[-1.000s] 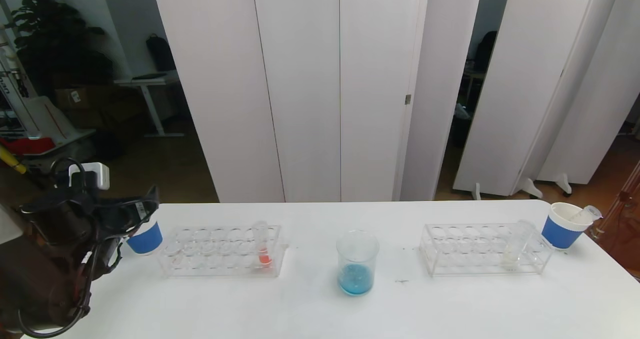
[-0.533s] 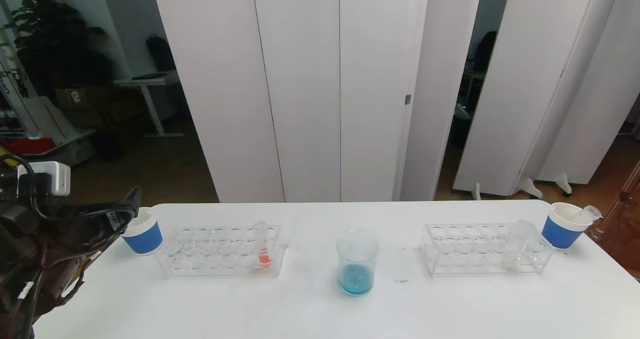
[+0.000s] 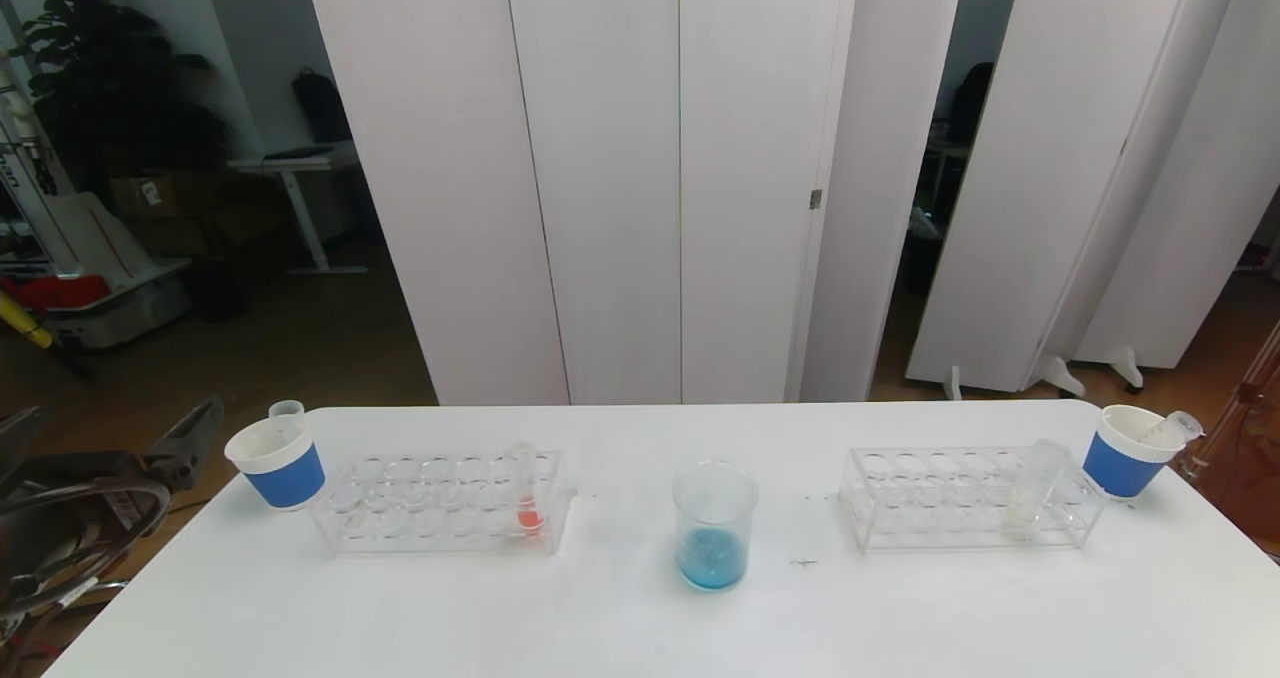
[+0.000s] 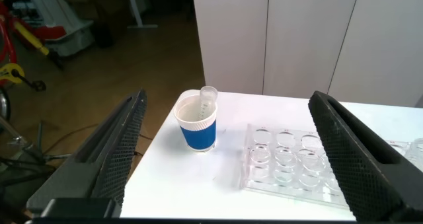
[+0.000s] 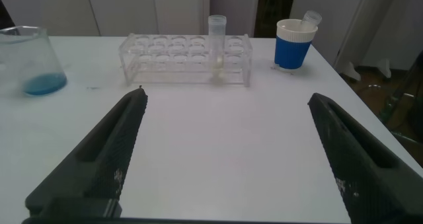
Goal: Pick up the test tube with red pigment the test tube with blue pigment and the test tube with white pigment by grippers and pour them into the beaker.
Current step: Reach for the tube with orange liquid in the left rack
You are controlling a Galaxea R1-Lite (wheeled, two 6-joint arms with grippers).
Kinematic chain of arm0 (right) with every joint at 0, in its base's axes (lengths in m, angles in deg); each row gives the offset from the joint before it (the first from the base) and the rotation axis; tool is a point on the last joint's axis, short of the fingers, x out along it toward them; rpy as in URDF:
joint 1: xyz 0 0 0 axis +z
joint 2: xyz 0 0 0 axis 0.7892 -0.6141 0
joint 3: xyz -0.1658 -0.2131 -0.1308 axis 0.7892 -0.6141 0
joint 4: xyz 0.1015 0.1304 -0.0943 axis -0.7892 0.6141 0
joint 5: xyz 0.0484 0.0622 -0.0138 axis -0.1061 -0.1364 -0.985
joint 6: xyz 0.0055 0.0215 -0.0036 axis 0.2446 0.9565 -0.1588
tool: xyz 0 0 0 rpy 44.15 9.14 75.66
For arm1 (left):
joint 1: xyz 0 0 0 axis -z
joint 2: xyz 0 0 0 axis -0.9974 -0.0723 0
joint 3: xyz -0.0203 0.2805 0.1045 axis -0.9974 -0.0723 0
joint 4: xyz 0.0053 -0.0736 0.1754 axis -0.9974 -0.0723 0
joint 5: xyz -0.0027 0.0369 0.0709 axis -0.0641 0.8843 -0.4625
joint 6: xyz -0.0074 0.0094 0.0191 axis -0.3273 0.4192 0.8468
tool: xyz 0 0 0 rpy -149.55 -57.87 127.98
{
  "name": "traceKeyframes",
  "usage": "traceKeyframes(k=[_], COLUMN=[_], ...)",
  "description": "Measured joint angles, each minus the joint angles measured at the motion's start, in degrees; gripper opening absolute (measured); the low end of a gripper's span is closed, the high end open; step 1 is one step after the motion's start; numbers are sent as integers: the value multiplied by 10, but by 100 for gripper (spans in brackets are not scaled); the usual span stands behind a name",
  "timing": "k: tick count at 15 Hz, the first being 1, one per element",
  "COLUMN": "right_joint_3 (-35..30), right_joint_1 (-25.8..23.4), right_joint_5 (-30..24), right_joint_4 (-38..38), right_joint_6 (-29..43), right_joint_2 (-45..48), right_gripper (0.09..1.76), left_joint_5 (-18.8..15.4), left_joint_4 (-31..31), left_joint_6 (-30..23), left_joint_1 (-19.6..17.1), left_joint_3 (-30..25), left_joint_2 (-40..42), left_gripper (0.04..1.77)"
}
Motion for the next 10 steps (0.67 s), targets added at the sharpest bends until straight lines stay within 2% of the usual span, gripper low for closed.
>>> traceKeyframes(k=[5,10], right_joint_3=[0,0], right_joint_1=[0,0], right_joint_5=[0,0], right_joint_4=[0,0], right_joint_6=[0,0], right_joint_2=[0,0], right_gripper=[175,175], left_joint_5=[2,1], left_joint_4=[-254,-434], left_joint_6=[-2,3], left_joint_1=[25,31], left_joint_3=[14,23], left_joint_2=[230,428], left_gripper=[175,175])
